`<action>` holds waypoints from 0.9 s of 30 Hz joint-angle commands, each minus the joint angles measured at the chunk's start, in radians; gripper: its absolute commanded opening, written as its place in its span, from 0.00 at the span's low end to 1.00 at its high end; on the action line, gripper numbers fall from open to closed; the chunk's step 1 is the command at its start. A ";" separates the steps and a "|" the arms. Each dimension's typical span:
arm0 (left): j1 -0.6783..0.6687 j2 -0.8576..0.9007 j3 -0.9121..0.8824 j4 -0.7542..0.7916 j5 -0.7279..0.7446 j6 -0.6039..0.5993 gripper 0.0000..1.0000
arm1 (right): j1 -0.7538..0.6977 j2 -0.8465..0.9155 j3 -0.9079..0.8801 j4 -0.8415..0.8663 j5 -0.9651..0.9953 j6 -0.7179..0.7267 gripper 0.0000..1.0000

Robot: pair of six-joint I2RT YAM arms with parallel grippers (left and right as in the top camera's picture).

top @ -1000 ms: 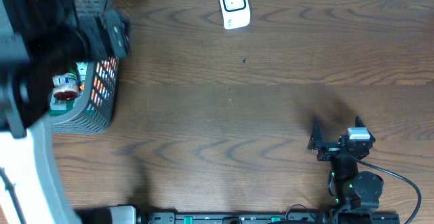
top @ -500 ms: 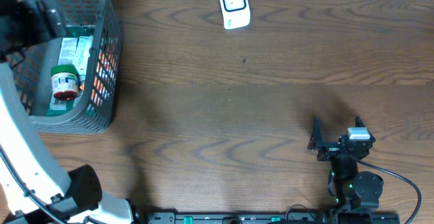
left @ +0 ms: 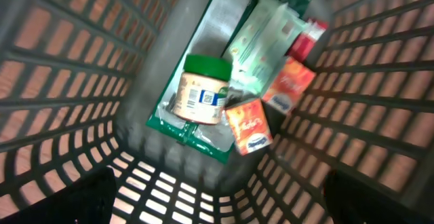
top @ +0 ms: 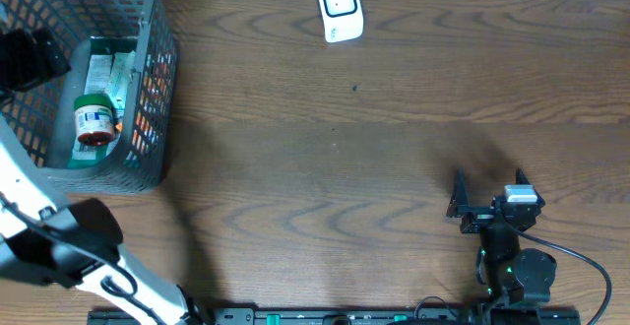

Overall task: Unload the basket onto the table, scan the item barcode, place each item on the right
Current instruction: 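Reach the left gripper into the basket toward the green-lidded jar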

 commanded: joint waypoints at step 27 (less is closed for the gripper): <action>0.002 0.409 0.002 0.034 -0.006 0.055 0.98 | -0.003 -0.005 -0.001 -0.004 0.006 0.006 0.99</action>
